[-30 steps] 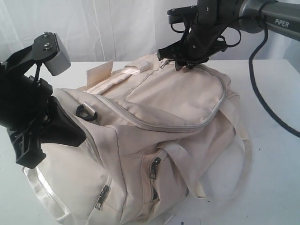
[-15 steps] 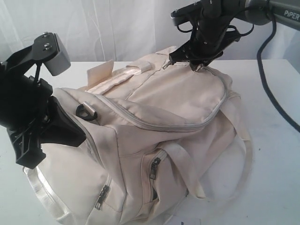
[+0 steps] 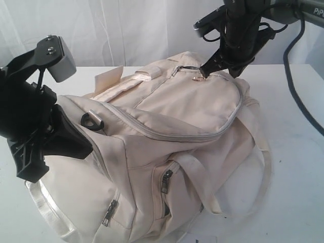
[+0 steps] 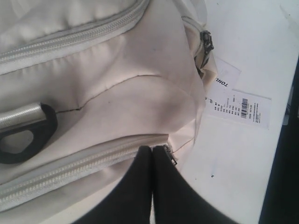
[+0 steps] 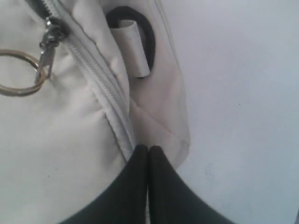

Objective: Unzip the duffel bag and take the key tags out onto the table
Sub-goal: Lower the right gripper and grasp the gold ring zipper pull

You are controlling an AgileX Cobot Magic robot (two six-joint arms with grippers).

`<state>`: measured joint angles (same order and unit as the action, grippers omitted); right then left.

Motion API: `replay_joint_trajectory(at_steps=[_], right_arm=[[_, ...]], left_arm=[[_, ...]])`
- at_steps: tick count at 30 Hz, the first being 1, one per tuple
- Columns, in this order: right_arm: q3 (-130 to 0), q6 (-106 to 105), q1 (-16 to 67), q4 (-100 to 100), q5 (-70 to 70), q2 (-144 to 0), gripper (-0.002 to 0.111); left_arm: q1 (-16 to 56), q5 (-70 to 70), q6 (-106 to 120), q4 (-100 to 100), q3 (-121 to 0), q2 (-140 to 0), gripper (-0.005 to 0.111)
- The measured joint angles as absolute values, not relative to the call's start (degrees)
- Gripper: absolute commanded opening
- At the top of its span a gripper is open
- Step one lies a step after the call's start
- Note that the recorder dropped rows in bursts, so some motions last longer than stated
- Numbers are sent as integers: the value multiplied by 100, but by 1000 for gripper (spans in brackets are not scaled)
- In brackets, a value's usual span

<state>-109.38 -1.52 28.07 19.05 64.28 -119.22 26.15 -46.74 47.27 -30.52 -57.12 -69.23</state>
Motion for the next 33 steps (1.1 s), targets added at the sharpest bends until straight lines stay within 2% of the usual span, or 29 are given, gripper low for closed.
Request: replay_joint_trajectory(at_steps=[4,7,11,13,25,33], right_arm=[[-10938,287,2807,1549,6070,-11922,4],[-10938,384,2807,957,5717,-11922,20],[-10938,270,2807,185,5283,-11922,47],[-10938,215,2807,-133,5175,-11922,54],[-10938,549,2807,-406,5241,-12046,51],[-10938,-1107,2807,-406,5241,-12046,45]], left_arm=[[2615,-4674,4727,-3052,-5712,-6923,0],[2615,-4674,4727,-3052,-5712,-6923,0],[2615,-4682,4727,-3052,-5712,-6923,0],[2615,-4682,4727,-3052,-5712,-6923,0],[2615,-4696,4727,-3190,-5712,-6923,0],[2615,-4722,4727,-3202,-5712,-6923,0]])
